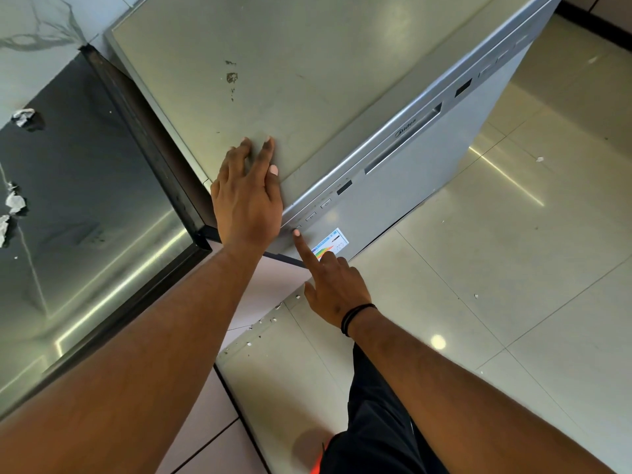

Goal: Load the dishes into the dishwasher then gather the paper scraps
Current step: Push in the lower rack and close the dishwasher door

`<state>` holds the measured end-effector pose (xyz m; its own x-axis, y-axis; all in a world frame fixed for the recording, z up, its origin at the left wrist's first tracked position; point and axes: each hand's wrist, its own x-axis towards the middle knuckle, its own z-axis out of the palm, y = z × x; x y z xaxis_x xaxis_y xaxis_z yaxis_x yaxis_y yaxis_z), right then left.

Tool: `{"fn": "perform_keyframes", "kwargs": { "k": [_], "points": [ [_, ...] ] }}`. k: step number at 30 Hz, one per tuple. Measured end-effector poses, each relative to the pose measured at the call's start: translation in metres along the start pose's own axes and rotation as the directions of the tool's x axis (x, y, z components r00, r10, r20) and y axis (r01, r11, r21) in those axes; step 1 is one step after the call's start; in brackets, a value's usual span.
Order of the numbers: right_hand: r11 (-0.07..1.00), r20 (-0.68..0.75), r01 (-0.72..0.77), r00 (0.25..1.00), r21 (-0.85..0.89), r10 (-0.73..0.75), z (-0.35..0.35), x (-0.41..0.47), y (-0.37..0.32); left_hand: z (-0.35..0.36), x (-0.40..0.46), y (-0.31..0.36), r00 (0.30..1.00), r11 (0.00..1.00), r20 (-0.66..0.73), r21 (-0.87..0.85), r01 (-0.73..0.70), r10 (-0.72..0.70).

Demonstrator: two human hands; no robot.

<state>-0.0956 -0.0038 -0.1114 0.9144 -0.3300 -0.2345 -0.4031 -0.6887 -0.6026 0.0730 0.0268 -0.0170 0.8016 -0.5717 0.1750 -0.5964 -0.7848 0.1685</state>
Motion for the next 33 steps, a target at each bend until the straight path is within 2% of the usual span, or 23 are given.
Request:
{"fn": "perform_keyframes", "kwargs": {
  "k": [11, 21, 29, 33],
  "points": [
    [0.992, 0.027, 0.017, 1.0, -0.127, -0.014, -0.003, 0.022, 0.016, -0.001, -0.001, 0.002, 1.0, 1.0, 0.008, -0.013, 0.013, -0.013],
    [1.0, 0.025, 0.022, 0.999, -0.013, -0.022, -0.003, 0.006, 0.014, 0.001, 0.0, 0.002, 1.0, 0.999, 0.011, 0.025, 0.022, -0.022],
    [0.986, -0.005, -0.165, 0.986, -0.038, 0.165, -0.02, 0.0, 0.059, -0.001, 0.0, 0.003, 0.999, 0.999, 0.024, 0.043, 0.03, -0.031],
    [0.978, -0.033, -0.209, 0.978, -0.029, 0.208, -0.032, 0.003, 0.073, -0.001, 0.0, 0.004, 0.999, 0.999, 0.019, 0.037, 0.039, -0.04]
  ]
}}
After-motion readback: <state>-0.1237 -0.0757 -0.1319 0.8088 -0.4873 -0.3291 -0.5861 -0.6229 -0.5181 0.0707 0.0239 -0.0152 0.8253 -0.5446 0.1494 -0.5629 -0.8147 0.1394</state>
